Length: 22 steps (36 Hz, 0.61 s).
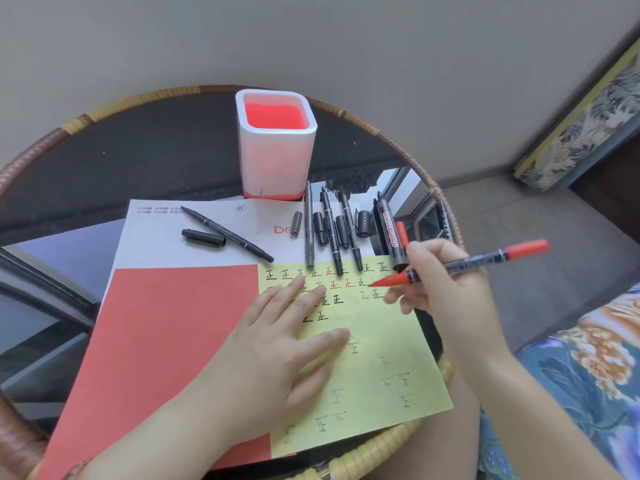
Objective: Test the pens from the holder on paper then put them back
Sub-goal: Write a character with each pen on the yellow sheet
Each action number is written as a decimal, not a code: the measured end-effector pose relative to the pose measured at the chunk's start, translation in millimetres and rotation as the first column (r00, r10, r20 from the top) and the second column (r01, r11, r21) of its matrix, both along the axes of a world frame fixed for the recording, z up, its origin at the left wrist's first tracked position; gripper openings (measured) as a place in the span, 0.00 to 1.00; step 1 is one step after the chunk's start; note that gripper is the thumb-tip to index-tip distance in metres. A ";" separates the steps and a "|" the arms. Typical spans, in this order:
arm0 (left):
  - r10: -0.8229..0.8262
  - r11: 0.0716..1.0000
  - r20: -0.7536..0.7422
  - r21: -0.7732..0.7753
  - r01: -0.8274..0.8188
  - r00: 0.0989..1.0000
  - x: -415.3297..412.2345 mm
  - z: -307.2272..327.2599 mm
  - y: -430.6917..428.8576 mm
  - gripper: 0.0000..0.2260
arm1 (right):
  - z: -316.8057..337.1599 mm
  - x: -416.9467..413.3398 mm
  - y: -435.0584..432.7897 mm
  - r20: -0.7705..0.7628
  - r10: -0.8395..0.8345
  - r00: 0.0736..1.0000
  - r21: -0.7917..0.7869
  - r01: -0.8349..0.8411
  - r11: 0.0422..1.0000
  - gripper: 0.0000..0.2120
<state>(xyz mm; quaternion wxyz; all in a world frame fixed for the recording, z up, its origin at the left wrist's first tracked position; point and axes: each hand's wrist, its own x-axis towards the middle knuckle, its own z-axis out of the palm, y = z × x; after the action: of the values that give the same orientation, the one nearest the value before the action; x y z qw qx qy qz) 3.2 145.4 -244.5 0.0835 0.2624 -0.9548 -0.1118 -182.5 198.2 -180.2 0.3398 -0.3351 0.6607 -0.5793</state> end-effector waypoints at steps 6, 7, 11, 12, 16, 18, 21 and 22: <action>-0.006 1.000 0.001 0.007 0.006 1.000 -1.6 -0.1 -1.1 0.16 | -20.3 19.0 -1.2 -0.117 0.040 0.992 0.036 -0.036 0.999 0.08; -0.006 1.000 0.001 0.007 0.006 1.000 -1.7 -0.2 -1.2 0.16 | -22.3 20.9 -2.6 -0.142 0.024 0.990 0.030 -0.020 0.999 0.08; -0.007 1.000 0.005 0.000 0.007 1.000 -1.9 0.0 -0.9 0.16 | -33.5 26.0 -11.4 -0.199 -0.056 0.978 0.001 0.057 0.998 0.12; -0.009 1.000 0.003 0.003 0.009 1.000 -1.8 -0.2 -1.1 0.16 | -37.6 27.1 -13.5 -0.221 -0.066 0.973 0.003 0.069 0.998 0.13; -0.012 1.000 -0.010 0.020 0.013 1.000 -1.8 -1.1 -2.0 0.16 | -53.6 29.5 -17.0 -0.316 -0.147 0.937 -0.026 0.147 0.989 0.17; -0.012 1.000 -0.017 0.027 0.012 1.000 -1.9 -1.6 -1.8 0.16 | -55.9 30.0 -16.5 -0.352 -0.184 0.918 -0.060 0.174 0.983 0.18; -0.011 1.000 -0.024 0.029 0.012 1.000 -2.1 -1.7 -1.8 0.16 | -57.1 29.8 -17.1 -0.354 -0.203 0.913 -0.084 0.185 0.979 0.19; -0.012 1.000 -0.024 0.028 0.013 1.000 -2.0 -1.7 -2.0 0.16 | -57.7 29.5 -17.8 -0.351 -0.205 0.914 -0.083 0.188 0.979 0.18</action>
<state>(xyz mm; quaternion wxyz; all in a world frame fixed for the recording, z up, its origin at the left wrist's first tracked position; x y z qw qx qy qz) 1.3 143.4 -246.2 0.0907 0.2563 -0.9537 -0.1287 -153.0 180.3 -237.9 0.1460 -0.3749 0.7279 -0.5553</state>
